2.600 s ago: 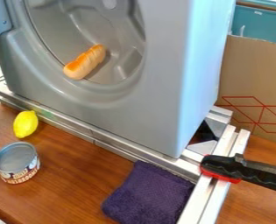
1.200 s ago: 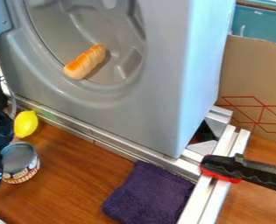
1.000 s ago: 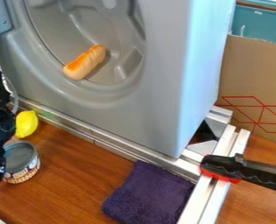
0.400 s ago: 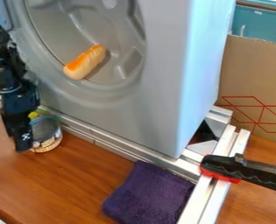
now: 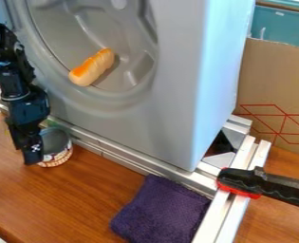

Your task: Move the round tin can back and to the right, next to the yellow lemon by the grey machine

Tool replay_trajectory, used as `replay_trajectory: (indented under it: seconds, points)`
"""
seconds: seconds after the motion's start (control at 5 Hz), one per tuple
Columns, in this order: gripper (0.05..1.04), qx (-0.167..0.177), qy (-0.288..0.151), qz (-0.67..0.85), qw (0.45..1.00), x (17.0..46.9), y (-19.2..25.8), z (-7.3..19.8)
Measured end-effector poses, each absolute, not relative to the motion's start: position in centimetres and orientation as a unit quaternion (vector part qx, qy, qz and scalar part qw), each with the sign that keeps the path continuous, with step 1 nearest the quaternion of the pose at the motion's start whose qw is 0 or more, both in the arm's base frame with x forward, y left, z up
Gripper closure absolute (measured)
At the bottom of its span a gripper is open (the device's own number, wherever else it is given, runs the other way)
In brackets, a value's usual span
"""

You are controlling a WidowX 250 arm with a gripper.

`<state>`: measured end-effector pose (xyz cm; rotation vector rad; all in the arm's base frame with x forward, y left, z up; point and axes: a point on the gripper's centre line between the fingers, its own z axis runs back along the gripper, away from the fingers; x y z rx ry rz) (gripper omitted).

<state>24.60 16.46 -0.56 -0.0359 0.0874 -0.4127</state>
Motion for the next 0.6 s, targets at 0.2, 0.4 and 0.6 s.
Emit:
replay_trajectory:
  seconds: [0.2,0.4,0.6]
  points:
    - [0.083,0.008,0.062,-0.187,0.980,23.1,15.8,1.7]
    - [0.083,0.019,0.089,-0.158,0.983,20.2,14.9,3.3]
    - [0.083,0.026,0.109,-0.141,0.984,18.3,13.6,4.8]
